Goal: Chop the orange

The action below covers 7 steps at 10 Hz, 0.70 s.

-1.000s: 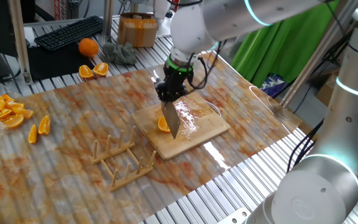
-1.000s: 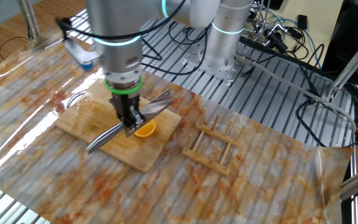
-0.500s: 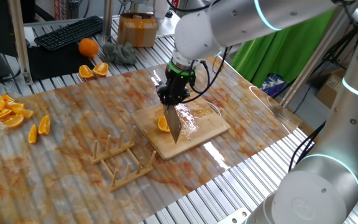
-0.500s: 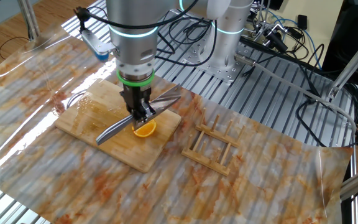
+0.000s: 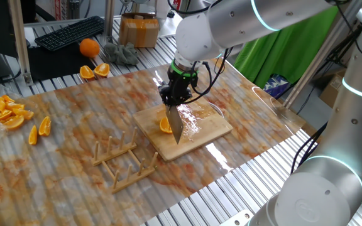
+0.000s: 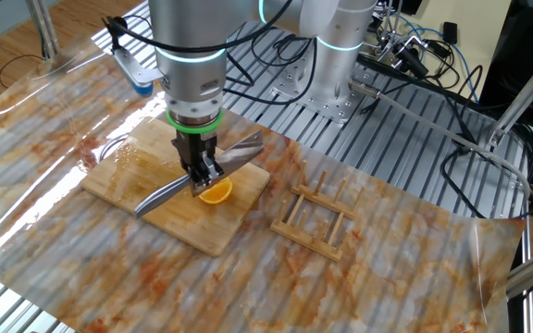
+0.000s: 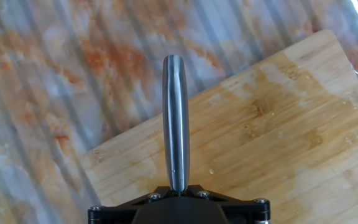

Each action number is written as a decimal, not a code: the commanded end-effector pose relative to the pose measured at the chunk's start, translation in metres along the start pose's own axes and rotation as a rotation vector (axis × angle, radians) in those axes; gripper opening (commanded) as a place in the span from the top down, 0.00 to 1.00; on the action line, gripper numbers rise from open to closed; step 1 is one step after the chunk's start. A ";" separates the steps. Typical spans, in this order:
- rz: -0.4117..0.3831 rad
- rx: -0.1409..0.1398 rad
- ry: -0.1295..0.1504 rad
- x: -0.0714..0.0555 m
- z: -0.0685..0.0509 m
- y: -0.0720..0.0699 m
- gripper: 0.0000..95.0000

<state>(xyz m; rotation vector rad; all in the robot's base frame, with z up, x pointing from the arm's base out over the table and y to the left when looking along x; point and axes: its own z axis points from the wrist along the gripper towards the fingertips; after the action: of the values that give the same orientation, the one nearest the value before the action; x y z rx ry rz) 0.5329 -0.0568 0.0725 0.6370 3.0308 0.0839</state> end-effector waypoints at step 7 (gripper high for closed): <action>0.018 -0.003 -0.008 0.005 0.006 -0.001 1.00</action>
<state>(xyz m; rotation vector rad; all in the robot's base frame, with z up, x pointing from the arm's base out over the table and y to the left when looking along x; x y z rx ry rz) 0.5274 -0.0553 0.0664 0.6646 3.0183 0.0906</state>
